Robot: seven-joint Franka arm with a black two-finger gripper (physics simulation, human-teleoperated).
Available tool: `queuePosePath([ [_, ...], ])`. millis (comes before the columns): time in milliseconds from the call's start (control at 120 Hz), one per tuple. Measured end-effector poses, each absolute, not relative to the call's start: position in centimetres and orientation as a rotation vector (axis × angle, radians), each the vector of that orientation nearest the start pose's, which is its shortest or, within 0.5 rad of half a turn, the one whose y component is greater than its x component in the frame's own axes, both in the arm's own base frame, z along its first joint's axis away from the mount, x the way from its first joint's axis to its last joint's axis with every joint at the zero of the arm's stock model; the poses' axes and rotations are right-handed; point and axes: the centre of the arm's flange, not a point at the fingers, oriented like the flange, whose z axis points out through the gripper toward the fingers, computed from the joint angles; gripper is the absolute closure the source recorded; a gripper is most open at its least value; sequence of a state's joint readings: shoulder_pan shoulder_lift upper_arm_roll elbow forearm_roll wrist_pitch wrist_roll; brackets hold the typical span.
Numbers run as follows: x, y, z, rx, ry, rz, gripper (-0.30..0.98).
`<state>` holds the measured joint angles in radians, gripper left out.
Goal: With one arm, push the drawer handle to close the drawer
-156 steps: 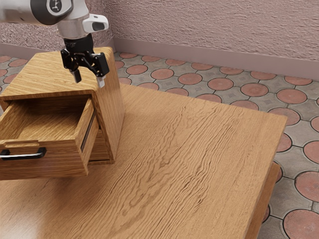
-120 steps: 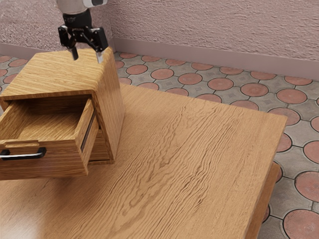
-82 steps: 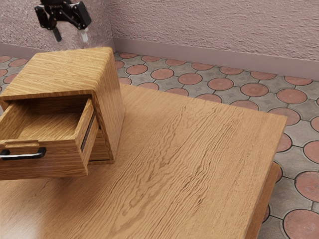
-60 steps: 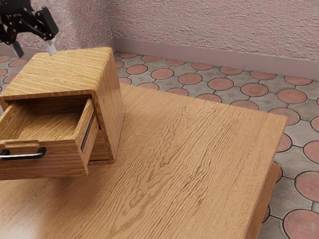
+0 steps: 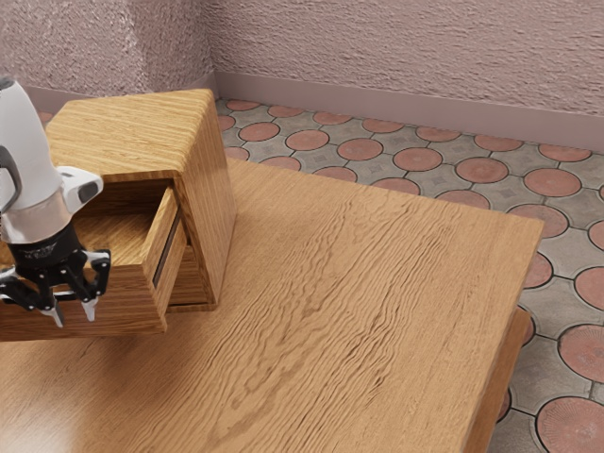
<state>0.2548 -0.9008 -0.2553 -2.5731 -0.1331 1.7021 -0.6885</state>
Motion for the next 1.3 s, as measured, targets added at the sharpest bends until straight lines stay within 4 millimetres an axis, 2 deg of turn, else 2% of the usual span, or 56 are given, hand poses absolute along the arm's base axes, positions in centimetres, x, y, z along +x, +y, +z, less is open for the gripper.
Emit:
queuePosePath([
  [50,28.7,-1.6,51.8,-2.836,-1.230,-0.063,0.62],
  [108,28.1,0.2,51.7,-2.839,-1.290,-0.076,0.67],
  [250,27.6,2.1,51.9,-2.827,-1.283,-0.109,0.74],
  [667,27.8,4.9,52.1,-2.901,-1.009,-0.144,0.78],
  [917,29.5,6.0,51.4,-2.947,-0.871,-0.118,0.78],
  [1300,33.4,7.7,51.8,-2.985,-0.731,-0.101,0.79],
])
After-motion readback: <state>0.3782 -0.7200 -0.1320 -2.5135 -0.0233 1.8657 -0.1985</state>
